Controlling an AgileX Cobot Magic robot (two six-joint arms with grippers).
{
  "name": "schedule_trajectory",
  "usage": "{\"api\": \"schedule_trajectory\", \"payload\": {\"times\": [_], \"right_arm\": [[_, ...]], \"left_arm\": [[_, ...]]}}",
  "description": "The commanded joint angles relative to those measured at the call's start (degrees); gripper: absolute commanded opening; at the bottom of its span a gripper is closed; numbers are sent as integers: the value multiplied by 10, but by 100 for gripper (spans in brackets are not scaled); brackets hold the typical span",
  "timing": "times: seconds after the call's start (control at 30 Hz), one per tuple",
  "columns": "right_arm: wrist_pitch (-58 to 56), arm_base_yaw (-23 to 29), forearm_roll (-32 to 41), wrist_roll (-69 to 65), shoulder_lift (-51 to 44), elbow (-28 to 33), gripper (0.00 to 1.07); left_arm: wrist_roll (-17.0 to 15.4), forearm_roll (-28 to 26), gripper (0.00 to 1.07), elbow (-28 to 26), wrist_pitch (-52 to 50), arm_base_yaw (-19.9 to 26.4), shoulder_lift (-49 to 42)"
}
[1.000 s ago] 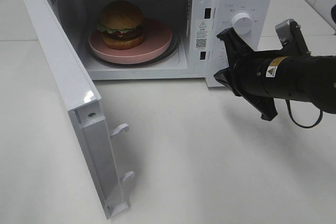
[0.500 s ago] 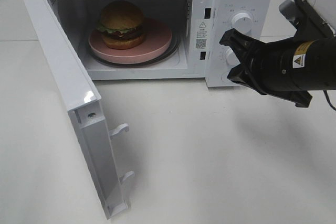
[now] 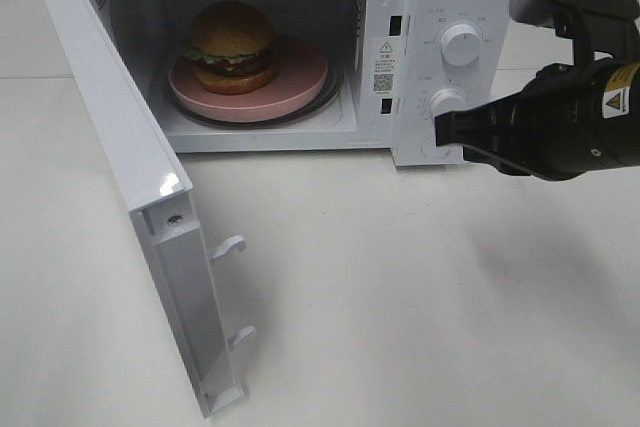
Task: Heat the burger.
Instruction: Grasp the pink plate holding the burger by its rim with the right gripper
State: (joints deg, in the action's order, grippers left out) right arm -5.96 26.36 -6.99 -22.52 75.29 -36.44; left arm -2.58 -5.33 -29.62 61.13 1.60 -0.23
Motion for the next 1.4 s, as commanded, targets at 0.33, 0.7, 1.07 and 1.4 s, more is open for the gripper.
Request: {"api": "schedule_trajectory", "payload": {"times": [0.33,0.7,1.07,1.4], "right_arm": [[-133,-1,46,380,-5,-103,9],[-159,-1,56,722,-5,-125,11],[-156,-1,52,812,-5,-125,41],[-158,-1,42,798,-3,-125,98]], "left_arm": [[-2,-4,101,0,-1,1,-4],[-2,-4,101,0,-1,1,-4],[-2,-4,101,0,-1,1,-4],[-2,-4,101,0,-1,1,-4]]}}
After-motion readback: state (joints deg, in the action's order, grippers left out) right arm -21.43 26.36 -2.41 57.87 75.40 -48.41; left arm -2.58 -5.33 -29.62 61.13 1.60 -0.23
